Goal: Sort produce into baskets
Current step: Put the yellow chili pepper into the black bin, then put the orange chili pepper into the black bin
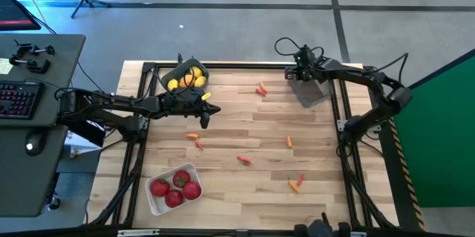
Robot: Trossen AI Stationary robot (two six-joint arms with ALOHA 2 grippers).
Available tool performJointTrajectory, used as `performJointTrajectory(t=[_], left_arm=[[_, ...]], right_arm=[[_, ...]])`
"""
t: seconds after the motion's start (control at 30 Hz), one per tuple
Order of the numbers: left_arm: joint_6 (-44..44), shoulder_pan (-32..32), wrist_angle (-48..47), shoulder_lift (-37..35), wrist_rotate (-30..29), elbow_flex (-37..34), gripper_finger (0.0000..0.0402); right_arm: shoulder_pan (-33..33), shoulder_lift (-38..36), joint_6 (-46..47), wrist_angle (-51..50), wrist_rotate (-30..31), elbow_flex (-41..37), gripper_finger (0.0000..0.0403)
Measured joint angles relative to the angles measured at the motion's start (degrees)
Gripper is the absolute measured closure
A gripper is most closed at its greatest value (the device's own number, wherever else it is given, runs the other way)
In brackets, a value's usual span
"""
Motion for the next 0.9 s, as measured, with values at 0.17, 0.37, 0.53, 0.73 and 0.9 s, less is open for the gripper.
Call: performJointTrajectory(t=[0.17, 0.37, 0.53, 0.73, 0.9], left_arm=[[-0.03, 0.0, 0.0, 0.0, -0.07, 0.0, 0.0401], [-0.07, 0.0, 0.0, 0.0, -0.13, 0.02, 0.0401], [-0.09, 0.0, 0.0, 0.0, -0.22, 0.02, 0.0401], [-0.01, 0.0, -0.01, 0.0, -0.22, 0.04, 0.0401], [0.49, 0.0, -0.22, 0.0, -0.22, 0.07, 0.0401]], right_arm=[[-0.96, 2.99, 1.63, -0.28, -0.24, -0.04, 0.0399], [-1.1, 3.68, 1.66, -1.52, -0.26, 0.01, 0.0351], [-1.51, 3.57, 0.32, -7.56, -0.2, 2.75, 0.0278], [-0.01, 2.41, -6.64, -12.12, 1.9, 10.21, 0.0228], [5.53, 0.67, -17.54, -8.01, -6.09, 16.1, 0.0239]])
